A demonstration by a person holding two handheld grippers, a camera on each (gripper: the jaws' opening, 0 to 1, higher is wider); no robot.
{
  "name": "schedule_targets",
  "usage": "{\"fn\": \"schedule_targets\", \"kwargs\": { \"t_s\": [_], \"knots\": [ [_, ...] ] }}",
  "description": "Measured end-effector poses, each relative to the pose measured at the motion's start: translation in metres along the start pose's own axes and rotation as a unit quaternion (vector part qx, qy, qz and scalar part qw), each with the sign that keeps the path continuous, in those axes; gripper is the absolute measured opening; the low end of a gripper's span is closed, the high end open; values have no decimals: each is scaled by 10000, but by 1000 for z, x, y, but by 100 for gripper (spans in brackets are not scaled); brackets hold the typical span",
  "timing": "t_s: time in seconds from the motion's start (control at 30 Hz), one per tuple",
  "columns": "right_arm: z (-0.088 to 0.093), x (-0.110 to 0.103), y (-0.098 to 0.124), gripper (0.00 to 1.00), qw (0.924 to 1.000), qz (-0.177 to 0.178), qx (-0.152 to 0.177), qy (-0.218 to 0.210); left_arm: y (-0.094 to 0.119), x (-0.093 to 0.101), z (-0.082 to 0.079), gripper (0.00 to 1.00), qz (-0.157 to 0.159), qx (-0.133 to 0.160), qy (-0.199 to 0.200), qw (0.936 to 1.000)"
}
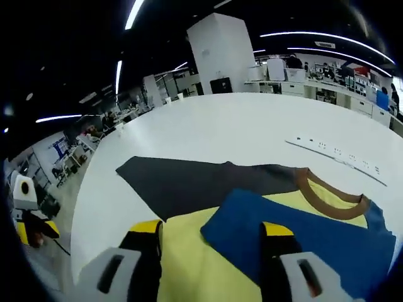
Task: Fold the garment on the visible template until the final outline fits inside the template.
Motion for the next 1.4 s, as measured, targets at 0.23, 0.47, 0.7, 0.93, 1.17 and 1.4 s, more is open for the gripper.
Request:
{"fn": "schedule_targets", "kwargs": {
  "t_s": [0.23,0.47,0.7,0.93,1.17,1.4],
  "knots": [
    [-6,9,12,75,9998,117,125,73,0,2,-3,40,32,60,-21,10000],
    [-5,19,42,87,9991,192,366,-38,0,4,-2,40,90,63,-32,9999],
    [4,38,66,94,9982,356,456,-159,-1,6,-2,40,158,59,-32,9999],
    [16,46,88,100,9980,439,419,-161,-2,10,-3,41,205,94,-50,9997],
    [26,57,110,100,9973,508,437,-283,-4,13,-5,42,212,156,-42,9996],
    [32,68,132,100,9959,608,521,-425,-3,13,-7,42,227,185,-20,9996]
  ]
}}
Point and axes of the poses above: the point that each gripper's makers call its tool centre point, and the gripper's own axes: y roughly backward along the fingers, x roughly to its right, z roughly out of its underside, the point moved 2 cm from there along y, roughly backward along the fingers, and after that the axes turned 11 degrees about z, right-handed, at the moved point
